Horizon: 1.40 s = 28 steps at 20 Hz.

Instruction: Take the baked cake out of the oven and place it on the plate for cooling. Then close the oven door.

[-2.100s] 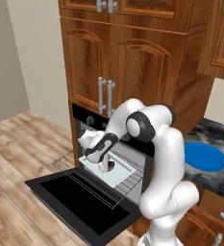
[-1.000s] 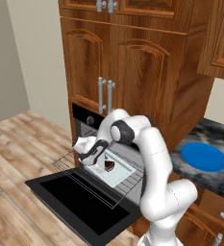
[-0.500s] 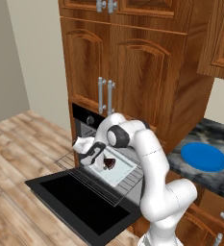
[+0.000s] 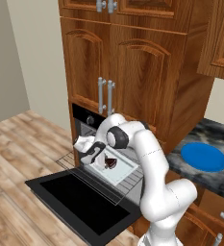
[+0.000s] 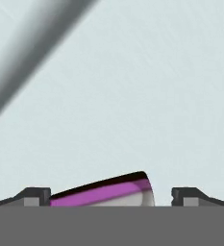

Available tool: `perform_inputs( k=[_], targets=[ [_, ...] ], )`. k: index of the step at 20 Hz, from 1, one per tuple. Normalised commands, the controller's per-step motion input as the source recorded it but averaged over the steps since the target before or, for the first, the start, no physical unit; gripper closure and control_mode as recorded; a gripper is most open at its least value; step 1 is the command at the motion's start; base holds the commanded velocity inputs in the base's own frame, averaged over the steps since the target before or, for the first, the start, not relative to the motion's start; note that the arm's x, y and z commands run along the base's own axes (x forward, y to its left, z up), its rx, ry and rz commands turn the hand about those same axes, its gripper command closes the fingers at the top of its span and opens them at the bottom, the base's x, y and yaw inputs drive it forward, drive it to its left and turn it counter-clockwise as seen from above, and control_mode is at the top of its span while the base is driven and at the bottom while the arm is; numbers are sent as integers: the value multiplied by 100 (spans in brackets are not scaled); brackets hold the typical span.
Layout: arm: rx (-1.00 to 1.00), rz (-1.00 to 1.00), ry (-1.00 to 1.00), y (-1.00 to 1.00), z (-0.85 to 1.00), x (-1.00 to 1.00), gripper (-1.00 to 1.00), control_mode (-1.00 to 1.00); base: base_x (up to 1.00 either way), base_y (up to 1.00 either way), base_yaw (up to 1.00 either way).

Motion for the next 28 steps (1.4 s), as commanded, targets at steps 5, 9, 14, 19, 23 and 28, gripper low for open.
perform_inputs(
  k=[5,9,14,19,23,28],
  targets=[
    [0,0,0,0,0,-31,100,-100,0,0,0],
    [0,0,0,0,0,-56,100,-100,0,0,0],
    [0,0,-2,0,5,-72,100,-100,0,0,0],
    [0,0,-5,0,50,-78,100,-100,0,0,0],
    [0,0,-11,0,98,-97,100,-100,0,0,0],
    [0,0,-15,0,100,-98,100,-100,0,0,0]
  ],
)
